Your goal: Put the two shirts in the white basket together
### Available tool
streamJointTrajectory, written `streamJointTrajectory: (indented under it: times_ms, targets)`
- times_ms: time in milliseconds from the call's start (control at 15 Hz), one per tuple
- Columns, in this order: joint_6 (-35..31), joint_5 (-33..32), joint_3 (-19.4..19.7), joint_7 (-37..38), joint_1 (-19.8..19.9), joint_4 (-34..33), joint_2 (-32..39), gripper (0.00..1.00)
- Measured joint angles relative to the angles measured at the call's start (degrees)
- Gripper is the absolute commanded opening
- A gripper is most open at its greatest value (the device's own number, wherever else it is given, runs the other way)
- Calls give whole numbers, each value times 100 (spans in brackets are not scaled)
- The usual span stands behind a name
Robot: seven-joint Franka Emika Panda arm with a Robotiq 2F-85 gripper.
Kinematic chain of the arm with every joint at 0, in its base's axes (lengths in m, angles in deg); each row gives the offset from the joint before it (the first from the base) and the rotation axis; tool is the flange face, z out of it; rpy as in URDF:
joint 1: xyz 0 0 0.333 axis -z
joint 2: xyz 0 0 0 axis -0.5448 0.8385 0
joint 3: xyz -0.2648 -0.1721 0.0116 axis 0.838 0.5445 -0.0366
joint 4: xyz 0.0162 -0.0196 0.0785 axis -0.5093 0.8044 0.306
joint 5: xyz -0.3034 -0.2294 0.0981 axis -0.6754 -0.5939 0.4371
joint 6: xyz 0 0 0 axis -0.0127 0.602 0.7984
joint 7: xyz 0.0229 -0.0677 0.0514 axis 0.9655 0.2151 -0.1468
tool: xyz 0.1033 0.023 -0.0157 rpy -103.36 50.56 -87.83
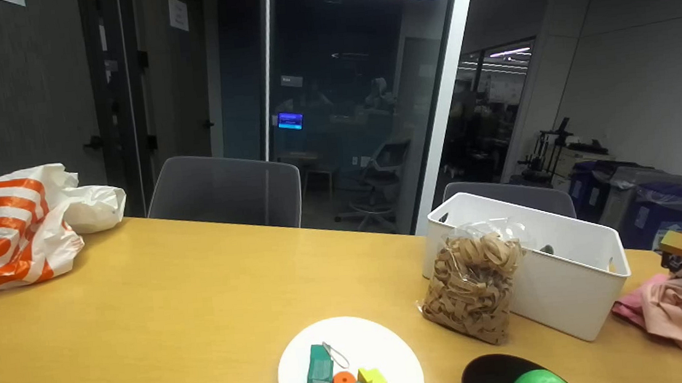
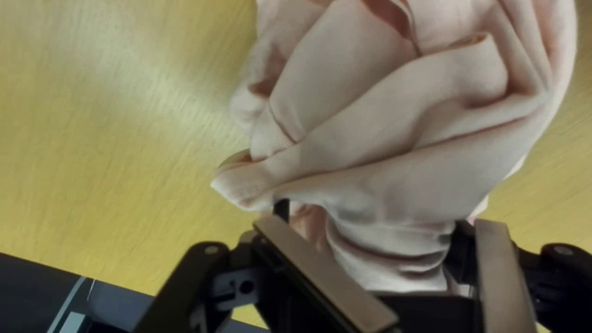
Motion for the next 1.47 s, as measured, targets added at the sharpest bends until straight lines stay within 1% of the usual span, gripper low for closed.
streamJointTrajectory:
  times_ms: [200, 800, 1133, 1267, 1467]
  targets:
    - [207, -253, 21, 0, -63, 2, -20, 100]
    - [255, -232, -276, -127, -81, 30, 188, 100]
    - [248, -229, -292, -127, -96, -107, 469, 100]
    - [213, -120, -294, -135, -95, -180, 604, 100]
    - [199, 252, -314, -235, -92, -296, 801, 100]
